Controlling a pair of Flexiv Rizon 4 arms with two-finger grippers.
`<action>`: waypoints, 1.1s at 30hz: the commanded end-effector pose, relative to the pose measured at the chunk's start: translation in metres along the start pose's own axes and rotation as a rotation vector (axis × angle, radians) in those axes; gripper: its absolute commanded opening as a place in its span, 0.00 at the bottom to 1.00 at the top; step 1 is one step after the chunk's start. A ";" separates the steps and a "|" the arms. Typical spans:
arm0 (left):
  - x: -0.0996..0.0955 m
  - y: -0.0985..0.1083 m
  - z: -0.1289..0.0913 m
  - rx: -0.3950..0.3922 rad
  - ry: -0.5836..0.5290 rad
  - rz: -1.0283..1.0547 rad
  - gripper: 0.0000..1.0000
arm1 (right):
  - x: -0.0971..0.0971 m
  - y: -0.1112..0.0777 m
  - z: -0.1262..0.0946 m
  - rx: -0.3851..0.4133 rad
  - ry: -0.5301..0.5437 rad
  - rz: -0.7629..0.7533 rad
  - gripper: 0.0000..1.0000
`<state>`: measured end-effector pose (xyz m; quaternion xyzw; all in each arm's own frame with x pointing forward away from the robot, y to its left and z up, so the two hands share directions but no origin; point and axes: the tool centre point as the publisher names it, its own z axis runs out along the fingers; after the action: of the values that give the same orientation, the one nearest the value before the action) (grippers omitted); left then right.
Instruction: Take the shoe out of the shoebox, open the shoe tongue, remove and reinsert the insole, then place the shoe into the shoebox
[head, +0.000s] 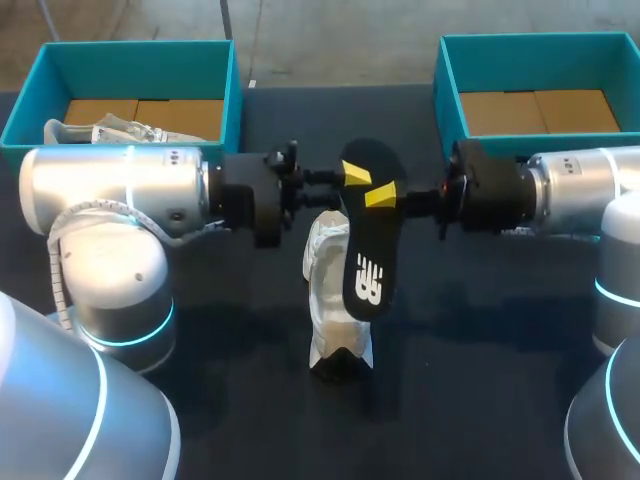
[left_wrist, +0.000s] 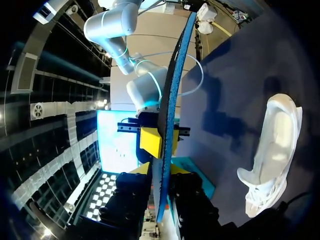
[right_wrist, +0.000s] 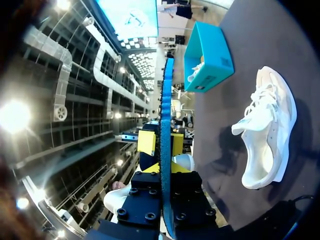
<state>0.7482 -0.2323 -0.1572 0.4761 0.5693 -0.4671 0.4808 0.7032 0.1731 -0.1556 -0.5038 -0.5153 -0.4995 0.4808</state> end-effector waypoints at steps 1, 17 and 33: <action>0.001 0.000 0.006 -0.003 -0.004 0.000 0.18 | -0.002 0.001 0.003 -0.003 0.004 -0.001 0.00; 0.008 -0.002 0.006 0.002 0.003 -0.038 0.00 | -0.005 0.001 -0.003 -0.027 -0.005 -0.007 0.62; 0.020 -0.010 -0.008 0.059 0.006 -0.151 0.00 | -0.012 0.004 -0.048 -0.050 -0.188 -0.161 1.00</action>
<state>0.7375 -0.2314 -0.1759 0.4427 0.5927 -0.5151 0.4329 0.7118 0.1345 -0.1738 -0.5135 -0.5626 -0.5193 0.3875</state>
